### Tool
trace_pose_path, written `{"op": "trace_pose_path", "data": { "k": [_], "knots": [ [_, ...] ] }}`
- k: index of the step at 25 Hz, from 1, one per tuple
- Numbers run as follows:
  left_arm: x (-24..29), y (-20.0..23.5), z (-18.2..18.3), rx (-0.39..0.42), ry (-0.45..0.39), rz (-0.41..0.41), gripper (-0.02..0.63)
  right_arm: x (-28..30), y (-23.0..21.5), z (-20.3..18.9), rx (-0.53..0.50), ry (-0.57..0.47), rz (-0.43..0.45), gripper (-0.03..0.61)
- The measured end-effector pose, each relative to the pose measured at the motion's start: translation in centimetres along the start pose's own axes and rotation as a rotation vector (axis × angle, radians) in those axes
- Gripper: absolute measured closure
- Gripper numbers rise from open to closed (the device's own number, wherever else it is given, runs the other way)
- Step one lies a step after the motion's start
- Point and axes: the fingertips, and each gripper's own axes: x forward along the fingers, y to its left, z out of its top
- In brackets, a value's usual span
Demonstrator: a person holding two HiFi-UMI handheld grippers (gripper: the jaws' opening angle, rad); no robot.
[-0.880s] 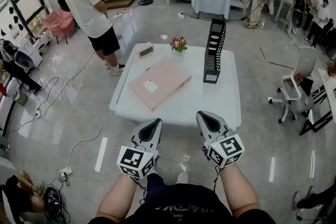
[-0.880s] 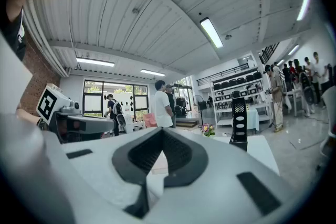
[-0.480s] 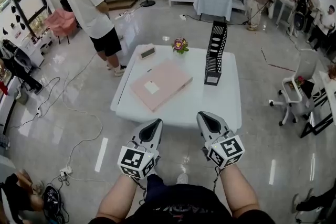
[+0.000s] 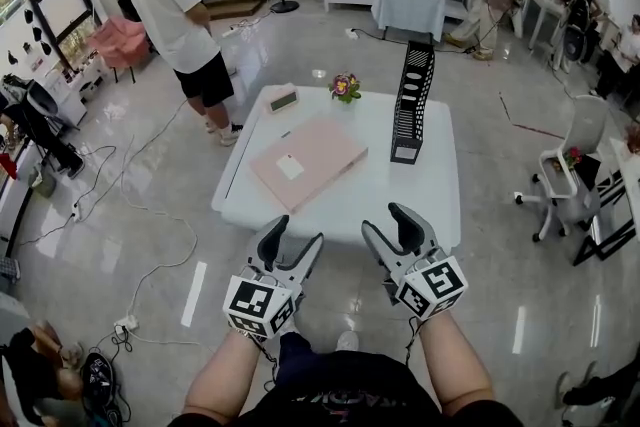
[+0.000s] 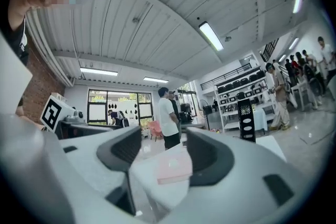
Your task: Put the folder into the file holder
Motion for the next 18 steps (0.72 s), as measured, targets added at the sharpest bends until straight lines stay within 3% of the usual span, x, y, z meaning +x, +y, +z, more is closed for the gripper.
{"op": "trace_pose_path", "data": {
  "k": [1, 3, 18],
  "knots": [
    [0.1, 0.0, 0.0, 0.008, 0.002, 0.003, 0.284, 0.0, -0.3, 0.2, 0.023, -0.014, -0.008, 0.287],
    [0.3, 0.2, -0.1, 0.027, 0.009, 0.016, 0.245, -0.2, -1.2, 0.5, 0.061, -0.034, -0.035, 0.261],
    [1.1, 2.0, 1.0, 0.046, -0.006, 0.038, 0.235, 1.0, -3.5, 0.6, 0.098, -0.023, -0.067, 0.259]
  ]
}}
